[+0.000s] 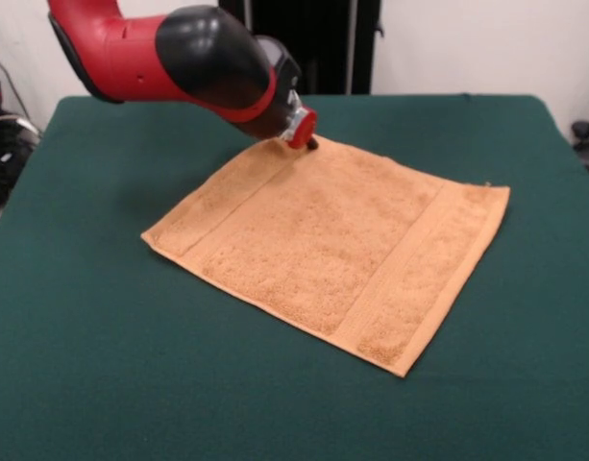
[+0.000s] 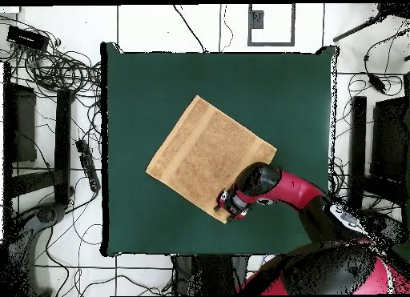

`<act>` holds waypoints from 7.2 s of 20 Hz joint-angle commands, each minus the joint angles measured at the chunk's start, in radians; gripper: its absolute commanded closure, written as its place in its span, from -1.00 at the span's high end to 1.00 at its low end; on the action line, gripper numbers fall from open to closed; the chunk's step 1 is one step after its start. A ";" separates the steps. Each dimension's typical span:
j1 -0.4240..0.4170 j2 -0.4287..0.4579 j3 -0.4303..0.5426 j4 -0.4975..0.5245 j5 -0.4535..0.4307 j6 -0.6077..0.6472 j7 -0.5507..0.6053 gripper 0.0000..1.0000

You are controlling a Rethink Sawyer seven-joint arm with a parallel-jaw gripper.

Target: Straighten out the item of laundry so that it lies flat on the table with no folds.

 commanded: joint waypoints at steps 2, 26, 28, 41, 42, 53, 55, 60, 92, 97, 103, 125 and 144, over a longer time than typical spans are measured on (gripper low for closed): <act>0.034 0.046 0.017 -0.042 -0.042 -0.024 -0.049 1.00; 0.121 0.264 -0.126 -0.320 -0.187 -0.028 0.043 1.00; 0.118 0.270 -0.126 -0.326 -0.189 -0.026 0.031 1.00; 0.108 0.330 -0.144 -0.368 -0.210 -0.039 0.030 1.00; 0.107 0.340 -0.145 -0.383 -0.212 -0.037 0.029 1.00; 0.109 0.387 -0.160 -0.414 -0.237 -0.074 0.068 1.00; 0.109 0.389 -0.160 -0.413 -0.242 -0.075 0.064 1.00; 0.112 0.390 -0.163 -0.404 -0.254 -0.076 0.062 1.00; 0.232 0.275 -0.297 -0.310 -0.244 -0.005 0.100 1.00; 0.226 0.269 -0.298 -0.309 -0.260 0.001 0.067 1.00; 0.218 0.192 -0.285 -0.271 -0.257 0.061 0.005 1.00; -0.061 -0.187 0.133 0.029 0.058 -0.118 -0.140 1.00; -0.179 -0.235 0.294 -0.031 0.069 0.020 -0.265 1.00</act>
